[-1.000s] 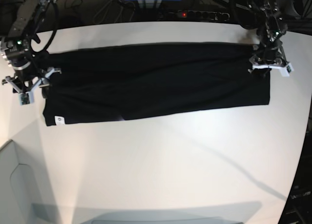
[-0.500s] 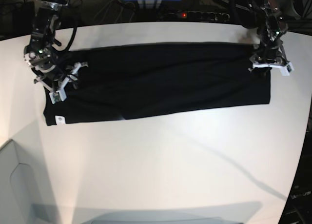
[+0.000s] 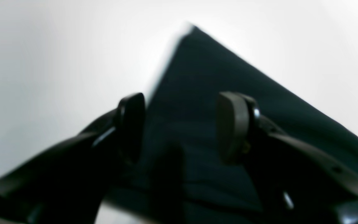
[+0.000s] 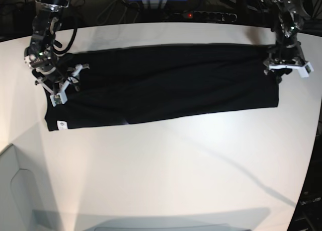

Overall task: Fold the T-shirt properly
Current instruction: 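Regrip the strip end with the left gripper, right gripper holding its end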

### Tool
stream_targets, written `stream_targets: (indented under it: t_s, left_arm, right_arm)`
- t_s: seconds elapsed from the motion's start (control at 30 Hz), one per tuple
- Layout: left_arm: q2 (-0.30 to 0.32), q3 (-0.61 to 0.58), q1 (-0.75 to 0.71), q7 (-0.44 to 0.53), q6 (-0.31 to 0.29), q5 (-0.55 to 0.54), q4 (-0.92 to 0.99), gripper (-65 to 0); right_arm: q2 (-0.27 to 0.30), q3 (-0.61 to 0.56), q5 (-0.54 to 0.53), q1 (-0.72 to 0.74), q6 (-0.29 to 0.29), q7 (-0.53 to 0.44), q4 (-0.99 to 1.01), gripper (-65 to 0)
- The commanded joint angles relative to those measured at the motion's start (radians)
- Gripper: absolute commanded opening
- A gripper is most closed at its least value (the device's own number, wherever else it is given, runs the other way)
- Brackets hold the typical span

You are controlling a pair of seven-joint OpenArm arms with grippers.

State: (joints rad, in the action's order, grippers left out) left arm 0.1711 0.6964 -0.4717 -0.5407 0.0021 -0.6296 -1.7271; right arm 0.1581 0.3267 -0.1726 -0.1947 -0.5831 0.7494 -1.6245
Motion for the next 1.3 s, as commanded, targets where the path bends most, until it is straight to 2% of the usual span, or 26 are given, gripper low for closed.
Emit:
stream_targets:
  t_s: [0.0, 0.2, 0.37, 0.47, 0.9, 1.27]
  left_arm:
    - [0.006, 0.016, -0.003, 0.021, -0.001, -0.003, -0.012, -29.5]
    - [0.002, 0.019, -0.040, 0.020, -0.003, -0.013, -0.023, -20.5]
    - [0.012, 0.026, -0.046, 0.020, -0.003, -0.181, 0.023, -19.5]
    - [0.014, 0.021, -0.046, 0.020, -0.003, -0.230, 0.066, -19.5]
    - [0.015, -0.016, -0.035, 0.018, -0.001, -0.227, 0.074, -19.5]
    - [0.087, -0.017, -0.006, 0.020, 0.002, -0.226, 0.140, -19.6]
  right_arm:
    - [0.008, 0.002, 0.009, 0.002, -0.011, 0.022, -0.004, -34.8]
    - [0.005, 0.002, 0.009, 0.001, -0.011, 0.022, -0.004, -34.8]
    - [0.004, 0.002, 0.009, 0.001, -0.011, 0.022, -0.004, -34.8]
    - [0.004, 0.002, 0.009, -0.001, -0.011, 0.022, -0.004, -34.8]
    - [0.004, 0.001, 0.009, -0.007, -0.011, 0.022, -0.004, -34.8]
    - [0.005, 0.001, 0.009, -0.005, -0.011, 0.022, -0.004, -34.8]
